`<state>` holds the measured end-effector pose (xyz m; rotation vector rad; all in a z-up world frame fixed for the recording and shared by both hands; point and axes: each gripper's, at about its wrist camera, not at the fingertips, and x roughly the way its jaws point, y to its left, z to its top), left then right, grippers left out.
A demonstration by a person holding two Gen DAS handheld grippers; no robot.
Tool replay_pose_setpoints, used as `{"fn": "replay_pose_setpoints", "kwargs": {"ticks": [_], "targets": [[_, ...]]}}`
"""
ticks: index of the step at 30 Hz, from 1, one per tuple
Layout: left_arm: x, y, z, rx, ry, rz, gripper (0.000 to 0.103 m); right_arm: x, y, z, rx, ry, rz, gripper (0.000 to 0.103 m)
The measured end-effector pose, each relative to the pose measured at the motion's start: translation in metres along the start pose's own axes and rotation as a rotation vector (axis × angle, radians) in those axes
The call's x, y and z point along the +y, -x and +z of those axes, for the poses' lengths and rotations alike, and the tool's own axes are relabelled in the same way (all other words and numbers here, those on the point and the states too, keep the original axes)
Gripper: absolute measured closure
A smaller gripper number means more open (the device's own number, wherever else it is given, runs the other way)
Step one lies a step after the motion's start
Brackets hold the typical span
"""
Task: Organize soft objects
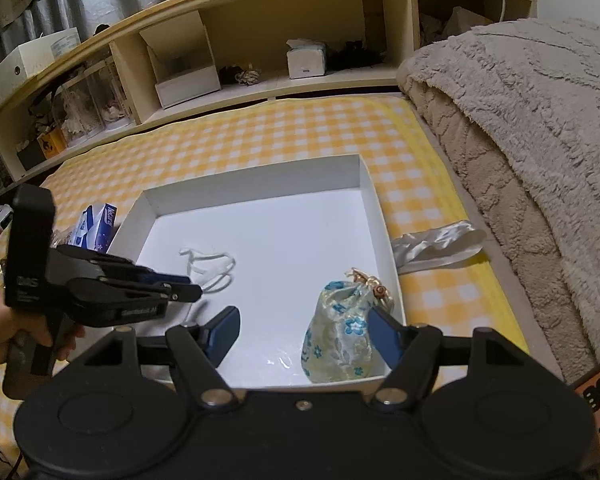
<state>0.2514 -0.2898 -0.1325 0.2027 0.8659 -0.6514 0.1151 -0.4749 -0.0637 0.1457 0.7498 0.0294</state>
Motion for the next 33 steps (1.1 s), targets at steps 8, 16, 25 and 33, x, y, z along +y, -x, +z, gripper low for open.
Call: {"fn": "replay_pose_setpoints", "kwargs": {"ticks": [8, 16, 25, 33], "targets": [[-0.013, 0.014, -0.012, 0.006, -0.002, -0.093, 0.103, -0.007, -0.001, -0.005, 0.009, -0.013, 0.002, 0.031], [-0.006, 0.025, -0.003, -0.045, 0.025, -0.029, 0.082, -0.004, 0.001, -0.01, 0.014, -0.025, 0.01, 0.032], [-0.007, 0.067, -0.011, -0.08, 0.04, 0.009, 0.029, 0.0, 0.016, -0.007, -0.001, -0.025, 0.009, 0.031], [-0.006, 0.113, -0.027, -0.1, 0.059, 0.032, 0.005, 0.013, 0.035, -0.009, -0.018, -0.01, 0.005, 0.029]]}}
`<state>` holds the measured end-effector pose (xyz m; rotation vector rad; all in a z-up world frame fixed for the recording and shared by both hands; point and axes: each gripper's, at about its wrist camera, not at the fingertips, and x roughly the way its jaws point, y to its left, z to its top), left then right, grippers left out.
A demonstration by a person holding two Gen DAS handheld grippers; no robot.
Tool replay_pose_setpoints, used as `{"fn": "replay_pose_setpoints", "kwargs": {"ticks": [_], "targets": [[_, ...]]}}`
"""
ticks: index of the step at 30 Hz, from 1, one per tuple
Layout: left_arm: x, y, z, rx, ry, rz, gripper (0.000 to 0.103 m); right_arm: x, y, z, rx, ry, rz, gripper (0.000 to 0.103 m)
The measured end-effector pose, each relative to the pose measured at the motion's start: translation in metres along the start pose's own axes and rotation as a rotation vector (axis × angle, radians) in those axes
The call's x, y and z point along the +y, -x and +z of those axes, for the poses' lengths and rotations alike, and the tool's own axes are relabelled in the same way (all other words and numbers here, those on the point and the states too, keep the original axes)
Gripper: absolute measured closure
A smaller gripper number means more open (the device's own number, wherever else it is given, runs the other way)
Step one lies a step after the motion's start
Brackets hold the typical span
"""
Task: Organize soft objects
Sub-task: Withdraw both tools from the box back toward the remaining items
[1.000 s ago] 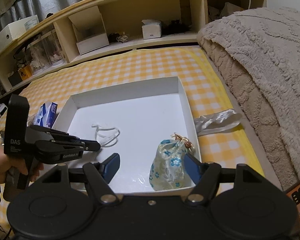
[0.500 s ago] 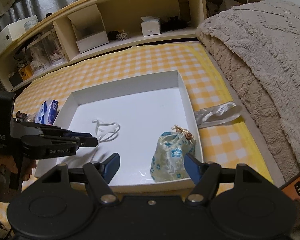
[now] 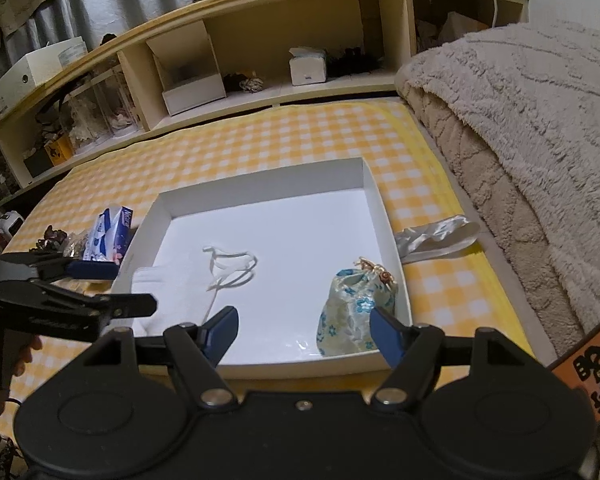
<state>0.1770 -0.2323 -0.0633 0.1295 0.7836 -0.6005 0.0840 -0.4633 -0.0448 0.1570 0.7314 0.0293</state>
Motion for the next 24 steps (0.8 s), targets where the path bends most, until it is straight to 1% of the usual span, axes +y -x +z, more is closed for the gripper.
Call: {"fn": "replay_pose_setpoints", "kwargs": {"ticks": [3, 7, 9, 11, 13, 14, 24], "targets": [[0.001, 0.016, -0.003, -0.01, 0.011, 0.002, 0.001, 0.005, 0.008, 0.0, -0.012, 0.007, -0.001, 0.026], [0.002, 0.035, -0.008, -0.027, 0.023, 0.007, 0.0, 0.011, 0.017, -0.003, -0.023, 0.013, 0.0, 0.021], [0.003, 0.043, -0.01, -0.034, 0.028, 0.008, 0.0, 0.014, 0.022, -0.004, -0.032, 0.011, 0.001, 0.016], [0.002, 0.05, -0.012, -0.042, 0.029, 0.012, 0.0, 0.016, 0.027, -0.005, -0.047, 0.007, -0.004, 0.005], [0.003, 0.056, -0.013, -0.05, 0.033, 0.016, 0.0, 0.017, 0.031, -0.006, -0.061, 0.007, -0.013, 0.003], [0.004, 0.059, -0.013, -0.054, 0.037, 0.016, 0.0, 0.018, 0.034, -0.006, -0.066, 0.007, -0.019, 0.0], [0.012, 0.08, -0.013, -0.096, 0.071, 0.028, 0.0, 0.023, 0.051, -0.006, -0.103, 0.006, -0.055, 0.0]]}}
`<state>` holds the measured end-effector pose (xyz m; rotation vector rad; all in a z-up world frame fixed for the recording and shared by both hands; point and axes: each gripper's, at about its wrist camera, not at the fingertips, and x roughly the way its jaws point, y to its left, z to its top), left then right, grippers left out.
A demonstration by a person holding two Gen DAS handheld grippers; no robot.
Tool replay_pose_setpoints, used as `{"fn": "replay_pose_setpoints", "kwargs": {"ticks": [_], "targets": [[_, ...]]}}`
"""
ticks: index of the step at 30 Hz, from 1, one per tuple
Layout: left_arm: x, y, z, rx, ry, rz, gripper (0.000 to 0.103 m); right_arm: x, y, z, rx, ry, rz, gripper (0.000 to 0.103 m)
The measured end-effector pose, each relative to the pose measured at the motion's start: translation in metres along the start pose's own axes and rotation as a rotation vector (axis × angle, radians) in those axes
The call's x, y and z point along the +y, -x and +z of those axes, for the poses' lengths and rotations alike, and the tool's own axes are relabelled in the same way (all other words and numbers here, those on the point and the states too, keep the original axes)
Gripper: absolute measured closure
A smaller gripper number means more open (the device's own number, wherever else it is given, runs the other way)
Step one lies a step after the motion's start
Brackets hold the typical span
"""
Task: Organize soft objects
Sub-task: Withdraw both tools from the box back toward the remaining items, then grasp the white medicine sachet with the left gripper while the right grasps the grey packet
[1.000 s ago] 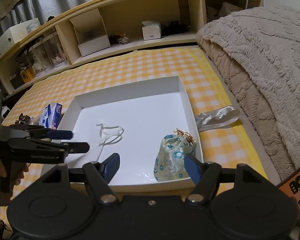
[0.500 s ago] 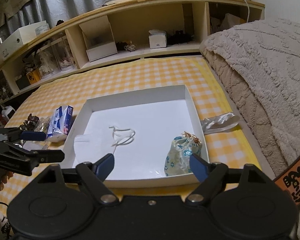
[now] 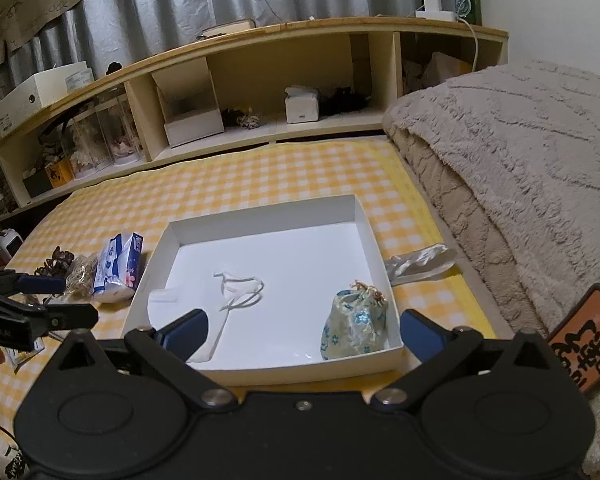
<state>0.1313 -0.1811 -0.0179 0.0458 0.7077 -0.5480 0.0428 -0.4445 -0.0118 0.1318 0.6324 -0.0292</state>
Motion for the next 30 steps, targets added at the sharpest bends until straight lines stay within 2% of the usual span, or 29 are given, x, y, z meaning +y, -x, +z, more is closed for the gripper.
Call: {"fn": "replay_pose_setpoints", "kwargs": {"ticks": [8, 15, 19, 26, 30], "targets": [[0.024, 0.024, 0.006, -0.057, 0.03, 0.018, 0.0, 0.016, 0.002, 0.014, -0.014, 0.028, 0.014, 0.0], [0.066, 0.053, 0.008, -0.117, 0.056, 0.097, 0.0, 0.044, -0.01, 0.03, -0.033, 0.042, 0.045, 0.0], [0.091, 0.069, 0.006, -0.139, 0.069, 0.159, 0.0, 0.067, -0.02, 0.035, -0.04, 0.07, 0.066, 0.0], [0.135, 0.09, -0.001, -0.155, 0.11, 0.222, 0.0, 0.115, -0.034, 0.044, -0.061, 0.186, 0.088, 0.0], [0.159, 0.096, -0.006, -0.194, 0.086, 0.252, 0.0, 0.141, -0.042, 0.049, -0.084, 0.219, 0.144, 0.0]]}}
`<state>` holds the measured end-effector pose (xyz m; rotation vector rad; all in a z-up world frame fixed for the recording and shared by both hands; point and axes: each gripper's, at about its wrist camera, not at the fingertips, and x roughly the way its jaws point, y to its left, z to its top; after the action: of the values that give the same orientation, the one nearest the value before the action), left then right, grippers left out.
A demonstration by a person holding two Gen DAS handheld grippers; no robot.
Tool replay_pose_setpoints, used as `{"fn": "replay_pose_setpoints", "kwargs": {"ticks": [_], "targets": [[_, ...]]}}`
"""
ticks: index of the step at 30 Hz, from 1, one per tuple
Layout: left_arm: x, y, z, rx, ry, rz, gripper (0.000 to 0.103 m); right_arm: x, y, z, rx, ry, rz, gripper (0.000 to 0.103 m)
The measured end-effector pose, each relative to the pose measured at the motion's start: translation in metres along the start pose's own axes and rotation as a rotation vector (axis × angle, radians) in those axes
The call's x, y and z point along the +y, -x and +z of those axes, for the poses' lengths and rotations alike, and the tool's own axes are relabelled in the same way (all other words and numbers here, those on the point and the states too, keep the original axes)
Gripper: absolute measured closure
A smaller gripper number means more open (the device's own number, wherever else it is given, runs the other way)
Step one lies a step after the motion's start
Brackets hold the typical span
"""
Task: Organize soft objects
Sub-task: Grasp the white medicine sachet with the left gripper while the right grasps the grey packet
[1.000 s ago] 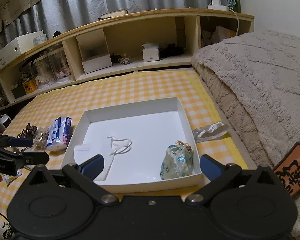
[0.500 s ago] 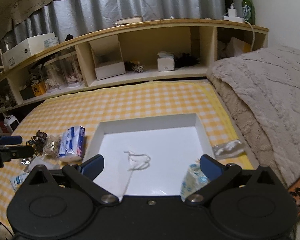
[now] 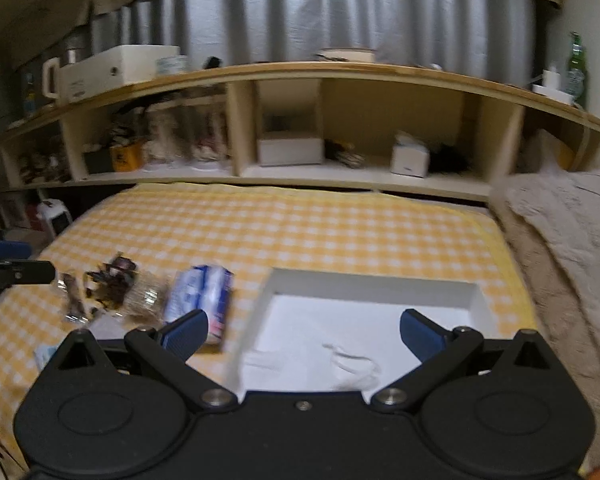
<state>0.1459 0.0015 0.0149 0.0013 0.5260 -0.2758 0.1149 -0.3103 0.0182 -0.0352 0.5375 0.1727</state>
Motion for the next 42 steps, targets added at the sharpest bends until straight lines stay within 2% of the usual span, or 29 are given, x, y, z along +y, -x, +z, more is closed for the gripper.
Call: {"fn": "replay_pose_setpoints", "kwargs": {"ticks": [2, 6, 10, 14, 15, 17, 20, 23, 27, 32, 34, 38, 40, 42], "targets": [[0.01, -0.004, -0.003, 0.002, -0.037, 0.023, 0.0, 0.012, -0.008, 0.001, -0.007, -0.012, 0.039, 0.0], [0.029, -0.018, -0.013, 0.06, -0.08, 0.054, 0.0, 0.037, -0.031, -0.004, 0.009, -0.01, 0.098, 0.0], [0.048, -0.034, -0.025, 0.134, -0.101, 0.031, 0.0, 0.062, -0.056, -0.012, 0.034, 0.019, 0.136, 0.0], [0.063, -0.047, -0.037, 0.206, -0.14, -0.011, 0.0, 0.078, -0.077, -0.015, 0.059, 0.059, 0.214, 0.002], [0.066, -0.051, -0.039, 0.225, -0.148, -0.027, 0.0, 0.082, -0.082, -0.015, 0.066, 0.075, 0.235, 0.003], [0.073, -0.057, -0.044, 0.273, -0.163, -0.076, 0.0, 0.09, -0.091, -0.017, 0.083, 0.105, 0.274, 0.015], [0.083, -0.067, -0.053, 0.351, -0.171, -0.127, 0.0, 0.104, -0.107, -0.02, 0.108, 0.155, 0.328, 0.02], [0.088, -0.078, -0.065, 0.446, -0.177, -0.136, 0.0, 0.121, -0.127, -0.024, 0.145, 0.204, 0.393, 0.027], [0.086, -0.089, -0.078, 0.554, -0.229, -0.145, 0.0, 0.145, -0.148, -0.03, 0.178, 0.281, 0.467, 0.028], [0.091, -0.097, -0.088, 0.626, -0.211, -0.162, 0.0, 0.166, -0.173, -0.038, 0.213, 0.338, 0.538, 0.028], [0.092, -0.1, -0.091, 0.64, -0.217, -0.153, 0.002, 0.171, -0.182, -0.041, 0.231, 0.362, 0.553, 0.028], [0.086, -0.106, -0.096, 0.677, -0.255, -0.158, 0.014, 0.178, -0.194, -0.048, 0.242, 0.42, 0.561, 0.027], [0.083, -0.108, -0.099, 0.697, -0.28, -0.161, 0.021, 0.18, -0.198, -0.05, 0.239, 0.445, 0.565, 0.024], [0.081, -0.11, -0.102, 0.707, -0.304, -0.154, 0.022, 0.183, -0.201, -0.053, 0.242, 0.476, 0.568, 0.021]]}}
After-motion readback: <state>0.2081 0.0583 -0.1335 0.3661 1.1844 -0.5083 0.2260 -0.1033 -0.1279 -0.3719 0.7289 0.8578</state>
